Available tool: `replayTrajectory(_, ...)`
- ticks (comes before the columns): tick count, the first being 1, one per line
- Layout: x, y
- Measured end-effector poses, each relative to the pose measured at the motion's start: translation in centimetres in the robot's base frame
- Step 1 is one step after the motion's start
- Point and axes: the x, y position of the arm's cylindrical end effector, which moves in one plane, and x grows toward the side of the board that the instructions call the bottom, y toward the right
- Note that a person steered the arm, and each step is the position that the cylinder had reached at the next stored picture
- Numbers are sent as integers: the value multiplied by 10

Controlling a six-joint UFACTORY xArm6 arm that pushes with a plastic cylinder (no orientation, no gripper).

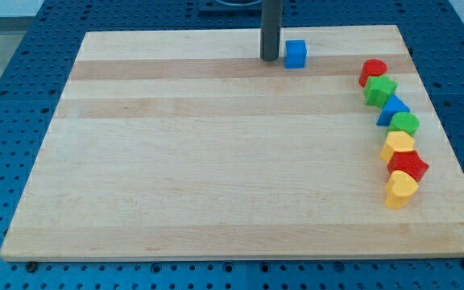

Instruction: Move the blue cube to the top of the red circle

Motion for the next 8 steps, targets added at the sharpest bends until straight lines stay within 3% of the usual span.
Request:
replayTrajectory(3, 0, 101)
replayTrajectory(5, -1, 119)
replayTrajectory(7, -47, 134)
replayTrajectory(8, -45, 147)
